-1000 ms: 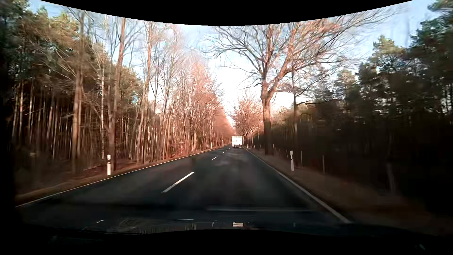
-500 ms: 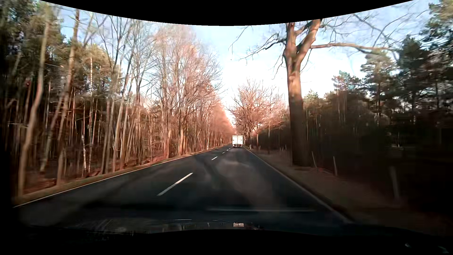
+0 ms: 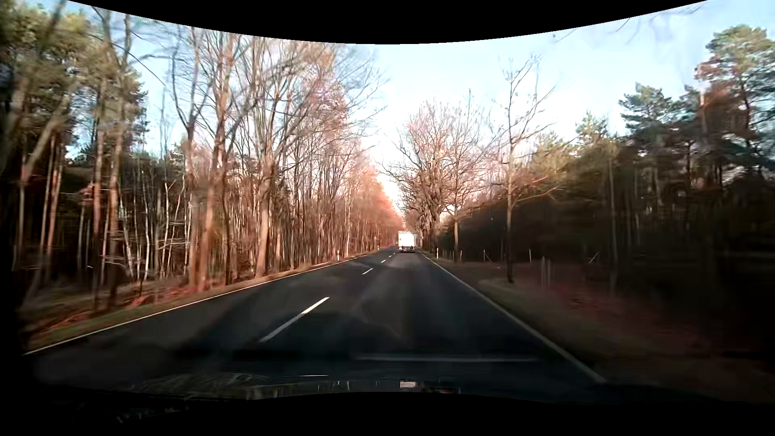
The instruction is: Follow the waypoints while adhering to traffic rules and regulations
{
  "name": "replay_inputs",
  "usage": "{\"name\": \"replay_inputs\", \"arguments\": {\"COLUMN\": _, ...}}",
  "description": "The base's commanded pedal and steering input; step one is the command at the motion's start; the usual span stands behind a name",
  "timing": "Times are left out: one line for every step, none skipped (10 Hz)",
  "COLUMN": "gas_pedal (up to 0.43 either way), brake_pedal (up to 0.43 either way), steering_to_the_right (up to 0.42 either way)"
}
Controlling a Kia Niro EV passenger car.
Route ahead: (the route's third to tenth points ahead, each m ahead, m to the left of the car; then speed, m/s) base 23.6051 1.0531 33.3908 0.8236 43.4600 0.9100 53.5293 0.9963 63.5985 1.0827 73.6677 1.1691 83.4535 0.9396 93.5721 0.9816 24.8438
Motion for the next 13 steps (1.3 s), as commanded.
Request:
{"name": "replay_inputs", "arguments": {"gas_pedal": 0.169, "brake_pedal": 0.0, "steering_to_the_right": -0.002}}
{"name": "replay_inputs", "arguments": {"gas_pedal": 0.169, "brake_pedal": 0.0, "steering_to_the_right": -0.002}}
{"name": "replay_inputs", "arguments": {"gas_pedal": 0.157, "brake_pedal": 0.0, "steering_to_the_right": -0.002}}
{"name": "replay_inputs", "arguments": {"gas_pedal": 0.157, "brake_pedal": 0.0, "steering_to_the_right": -0.002}}
{"name": "replay_inputs", "arguments": {"gas_pedal": 0.157, "brake_pedal": 0.0, "steering_to_the_right": -0.002}}
{"name": "replay_inputs", "arguments": {"gas_pedal": 0.157, "brake_pedal": 0.0, "steering_to_the_right": -0.002}}
{"name": "replay_inputs", "arguments": {"gas_pedal": 0.157, "brake_pedal": 0.0, "steering_to_the_right": -0.001}}
{"name": "replay_inputs", "arguments": {"gas_pedal": 0.157, "brake_pedal": 0.0, "steering_to_the_right": -0.001}}
{"name": "replay_inputs", "arguments": {"gas_pedal": 0.157, "brake_pedal": 0.0, "steering_to_the_right": -0.001}}
{"name": "replay_inputs", "arguments": {"gas_pedal": 0.157, "brake_pedal": 0.0, "steering_to_the_right": -0.001}}
{"name": "replay_inputs", "arguments": {"gas_pedal": 0.157, "brake_pedal": 0.0, "steering_to_the_right": -0.001}}
{"name": "replay_inputs", "arguments": {"gas_pedal": 0.157, "brake_pedal": 0.0, "steering_to_the_right": 0.0}}
{"name": "replay_inputs", "arguments": {"gas_pedal": 0.157, "brake_pedal": 0.0, "steering_to_the_right": -0.001}}
